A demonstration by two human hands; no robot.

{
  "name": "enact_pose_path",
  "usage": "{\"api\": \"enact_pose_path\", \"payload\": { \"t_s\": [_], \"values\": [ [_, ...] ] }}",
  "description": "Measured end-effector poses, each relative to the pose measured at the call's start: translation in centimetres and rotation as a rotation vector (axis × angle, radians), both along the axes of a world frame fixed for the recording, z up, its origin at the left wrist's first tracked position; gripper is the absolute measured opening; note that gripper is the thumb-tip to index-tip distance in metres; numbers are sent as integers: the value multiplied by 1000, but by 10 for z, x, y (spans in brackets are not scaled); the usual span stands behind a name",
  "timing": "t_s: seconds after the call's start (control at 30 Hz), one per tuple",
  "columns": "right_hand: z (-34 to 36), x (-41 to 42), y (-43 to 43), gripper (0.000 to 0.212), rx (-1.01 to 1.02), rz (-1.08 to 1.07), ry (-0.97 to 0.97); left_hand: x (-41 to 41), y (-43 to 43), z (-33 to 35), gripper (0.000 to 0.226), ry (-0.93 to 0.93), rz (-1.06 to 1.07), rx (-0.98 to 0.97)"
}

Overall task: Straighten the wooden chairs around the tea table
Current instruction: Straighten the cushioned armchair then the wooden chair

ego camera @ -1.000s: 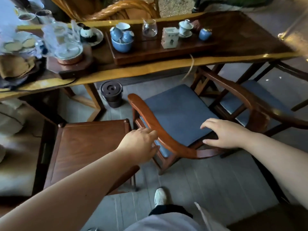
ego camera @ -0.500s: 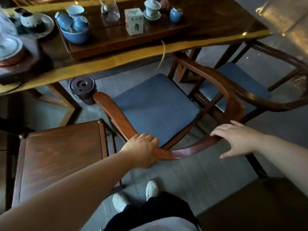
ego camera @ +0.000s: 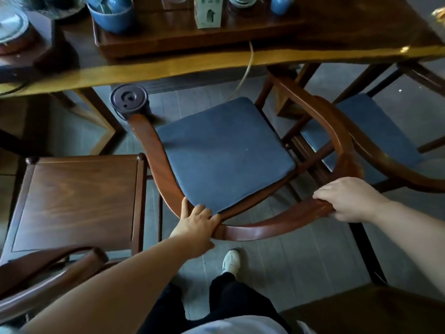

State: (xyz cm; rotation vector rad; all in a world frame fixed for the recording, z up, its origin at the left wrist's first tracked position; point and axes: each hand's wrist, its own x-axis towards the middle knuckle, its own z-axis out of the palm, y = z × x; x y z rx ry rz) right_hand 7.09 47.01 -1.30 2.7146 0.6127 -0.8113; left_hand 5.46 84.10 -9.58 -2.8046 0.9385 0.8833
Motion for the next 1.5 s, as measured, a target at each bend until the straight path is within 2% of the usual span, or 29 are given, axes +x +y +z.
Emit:
{"api": "enact_pose_path", "payload": {
  "t_s": [0.07, 0.13, 0.3, 0.47, 0.57, 0.7, 0.77, 0.9, 1.0, 1.1, 1.23, 1.4, 1.5],
  "values": [
    [-3, -2, 0, 23, 4, 13, -21, 2, -7, -3, 50, -3, 44, 22],
    [-2, -2, 1, 22, 9, -7, -27, 6, -12, -4, 40, -8, 0, 36],
    [1, -21, 21, 14, 74, -48, -43, 17, 16, -8, 39, 3, -160, 42],
    [-5, -45, 61, 45, 37, -65, -64, 42, 52, -3, 32, -15, -220, 51],
    [-4, -49, 68, 42, 74, -95, -90, 53, 59, 2, 31, -119, -280, 81],
    [9, -51, 50, 31, 263, -193, -41, 44, 55, 3, 43, -107, -257, 111],
    [10, -52, 27, 38, 287, -195, -93, 35, 44, 10, 53, -96, -215, 42],
    [-3, -45, 0, 48, 313, -218, -133, -3, -2, 28, 58, -65, -109, -253],
    [-17, -41, -2, 39, 405, -153, -163, -19, -32, 23, 45, -115, -9, -471],
    [-22, -41, -6, 40, 458, -110, -224, -16, -34, 11, 27, -237, -75, -634],
    [-25, -34, -10, 38, 500, -115, -253, -8, -35, 8, 27, -253, -91, -659],
    [-29, -2, -20, 36, 483, -180, -231, 16, -47, 18, 40, -331, -60, -579],
    [-29, 18, -20, 33, 455, -228, -212, 31, -51, 21, 38, -331, -15, -511]
  ]
}}
